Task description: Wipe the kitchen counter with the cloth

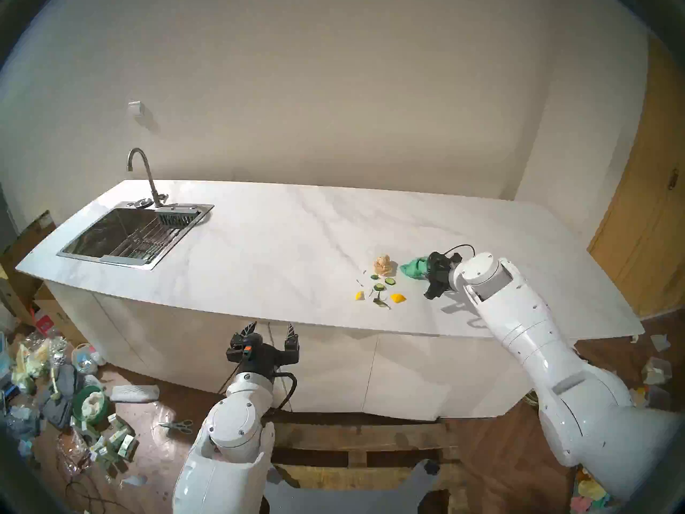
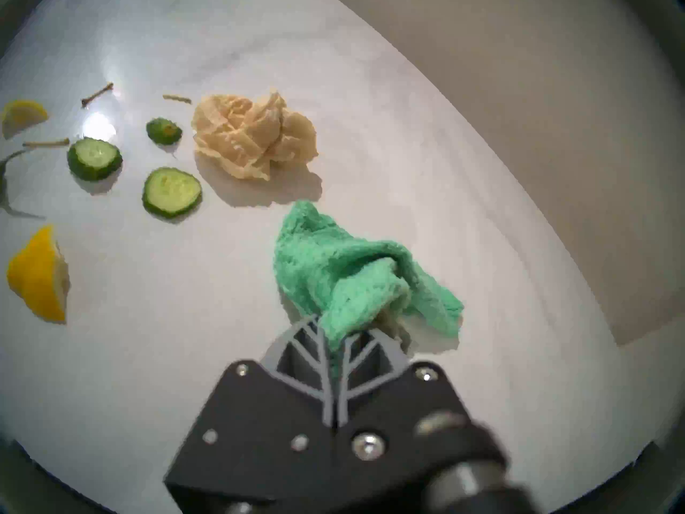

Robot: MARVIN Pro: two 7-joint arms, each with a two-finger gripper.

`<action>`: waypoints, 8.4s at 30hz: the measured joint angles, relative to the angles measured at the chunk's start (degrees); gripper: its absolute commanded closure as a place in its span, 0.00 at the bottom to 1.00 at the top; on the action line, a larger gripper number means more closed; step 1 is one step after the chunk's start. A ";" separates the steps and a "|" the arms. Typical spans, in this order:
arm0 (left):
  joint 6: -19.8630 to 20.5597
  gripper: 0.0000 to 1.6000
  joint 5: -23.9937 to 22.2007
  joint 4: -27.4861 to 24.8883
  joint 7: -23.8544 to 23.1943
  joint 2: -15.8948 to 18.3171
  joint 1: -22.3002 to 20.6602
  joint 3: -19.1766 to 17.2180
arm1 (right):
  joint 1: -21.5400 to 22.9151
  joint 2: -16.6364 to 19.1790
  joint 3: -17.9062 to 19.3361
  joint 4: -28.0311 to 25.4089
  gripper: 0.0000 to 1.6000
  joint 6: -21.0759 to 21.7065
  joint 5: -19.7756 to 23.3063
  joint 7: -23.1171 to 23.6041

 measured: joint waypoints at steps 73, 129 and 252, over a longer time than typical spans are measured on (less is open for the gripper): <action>0.00 0.00 -0.20 -0.03 0.05 0.17 0.03 0.07 | 0.64 -16.72 -10.21 -0.49 1.00 1.74 -3.72 -13.81; 0.00 0.00 -0.30 0.00 0.08 0.22 0.02 0.10 | -14.96 18.94 -3.59 -35.69 1.00 -4.68 -17.85 6.56; 0.00 0.00 -0.44 -0.03 0.14 0.40 0.04 0.19 | -2.24 -9.14 -26.94 -14.99 1.00 18.78 -17.80 -6.13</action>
